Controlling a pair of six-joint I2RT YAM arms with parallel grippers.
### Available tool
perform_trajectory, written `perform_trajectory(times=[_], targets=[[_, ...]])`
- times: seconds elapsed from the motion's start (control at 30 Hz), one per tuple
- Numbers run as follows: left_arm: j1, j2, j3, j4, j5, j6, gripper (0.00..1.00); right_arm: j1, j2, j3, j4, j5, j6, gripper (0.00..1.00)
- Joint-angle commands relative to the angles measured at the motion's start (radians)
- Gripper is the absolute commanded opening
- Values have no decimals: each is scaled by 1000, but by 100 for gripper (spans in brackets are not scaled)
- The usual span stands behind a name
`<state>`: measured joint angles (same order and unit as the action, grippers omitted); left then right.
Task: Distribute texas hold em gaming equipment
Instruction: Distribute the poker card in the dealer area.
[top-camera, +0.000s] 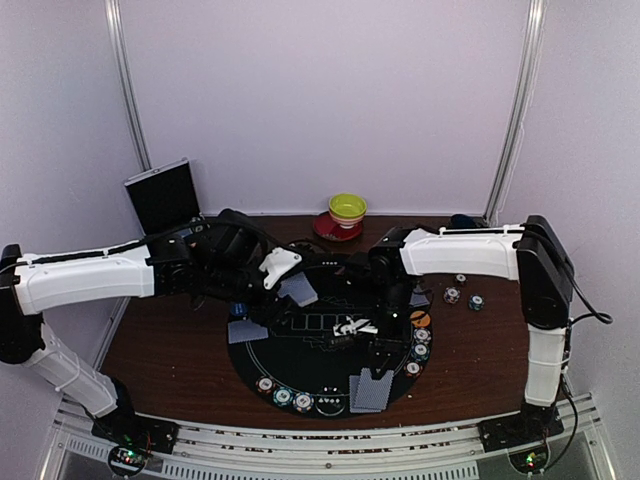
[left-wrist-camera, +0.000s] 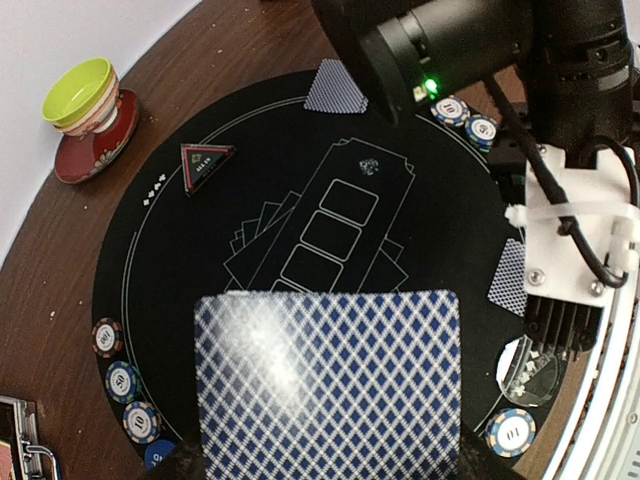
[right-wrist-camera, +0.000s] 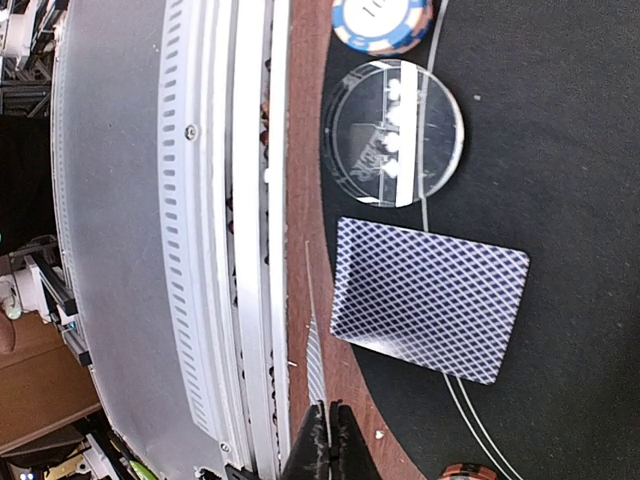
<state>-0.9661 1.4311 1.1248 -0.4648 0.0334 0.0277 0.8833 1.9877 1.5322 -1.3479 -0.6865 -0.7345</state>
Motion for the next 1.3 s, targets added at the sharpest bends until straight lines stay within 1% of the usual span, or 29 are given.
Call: perform_trajectory(times=[0.0, 0.27, 0.77, 1.0, 1.2, 1.27], targets=[[-5, -29, -8, 42, 2, -13, 62, 21, 4, 13, -11, 24, -14, 0], [-5, -32, -10, 45, 3, -16, 63, 29, 53, 52, -11, 43, -14, 0], [-5, -37, -11, 46, 1, -11, 63, 39, 116, 103, -9, 83, -13, 4], [-5, -41, -13, 46, 2, -11, 63, 39, 139, 123, -10, 108, -14, 8], [-5, -43, -14, 46, 3, -9, 63, 39, 153, 136, -8, 133, -14, 15], [-5, -43, -14, 46, 4, -9, 63, 40, 157, 141, -8, 136, -13, 16]])
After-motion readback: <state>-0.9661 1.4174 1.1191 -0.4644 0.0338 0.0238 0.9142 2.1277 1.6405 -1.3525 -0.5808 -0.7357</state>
